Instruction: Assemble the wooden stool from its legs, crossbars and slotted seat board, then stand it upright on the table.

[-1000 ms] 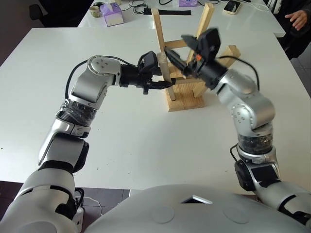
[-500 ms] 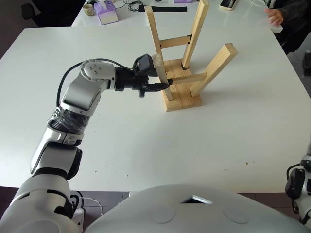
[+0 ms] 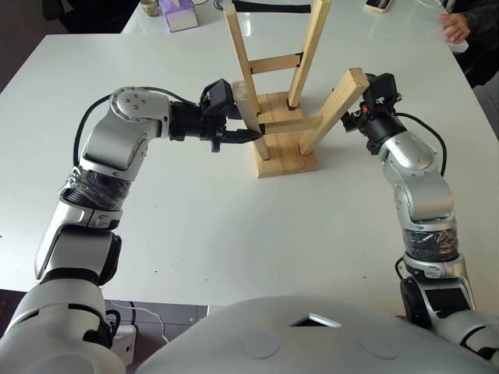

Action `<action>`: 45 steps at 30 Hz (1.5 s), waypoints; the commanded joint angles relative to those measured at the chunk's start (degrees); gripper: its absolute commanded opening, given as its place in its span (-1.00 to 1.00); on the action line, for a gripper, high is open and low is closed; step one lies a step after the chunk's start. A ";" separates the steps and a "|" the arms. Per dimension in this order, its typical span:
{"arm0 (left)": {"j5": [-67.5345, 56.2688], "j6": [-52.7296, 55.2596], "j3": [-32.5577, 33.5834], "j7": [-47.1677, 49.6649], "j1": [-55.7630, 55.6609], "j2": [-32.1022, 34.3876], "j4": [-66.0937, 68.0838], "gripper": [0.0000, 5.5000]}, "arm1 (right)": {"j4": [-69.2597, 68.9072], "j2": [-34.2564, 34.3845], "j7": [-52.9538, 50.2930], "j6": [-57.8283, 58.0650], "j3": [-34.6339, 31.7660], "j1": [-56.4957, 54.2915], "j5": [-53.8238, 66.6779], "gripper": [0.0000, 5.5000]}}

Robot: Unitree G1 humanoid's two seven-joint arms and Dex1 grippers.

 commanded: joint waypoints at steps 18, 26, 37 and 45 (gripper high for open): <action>2.12 12.83 -10.88 5.21 7.89 -5.76 -12.56 -0.26 | -21.39 6.09 6.73 1.67 21.14 -3.07 -0.46 0.29; 0.66 15.86 -7.25 7.32 10.73 -3.95 -15.61 -0.26 | -9.66 -3.20 8.60 -2.75 8.54 -0.87 -4.25 0.29; -5.26 22.99 -0.24 14.28 15.16 -5.89 -27.69 0.16 | 8.75 -9.17 9.47 -16.34 0.18 1.88 -6.71 0.29; -7.26 22.86 3.16 15.47 17.60 -6.65 -29.77 0.16 | 13.77 -10.87 9.88 -20.90 -2.39 5.35 -6.84 0.29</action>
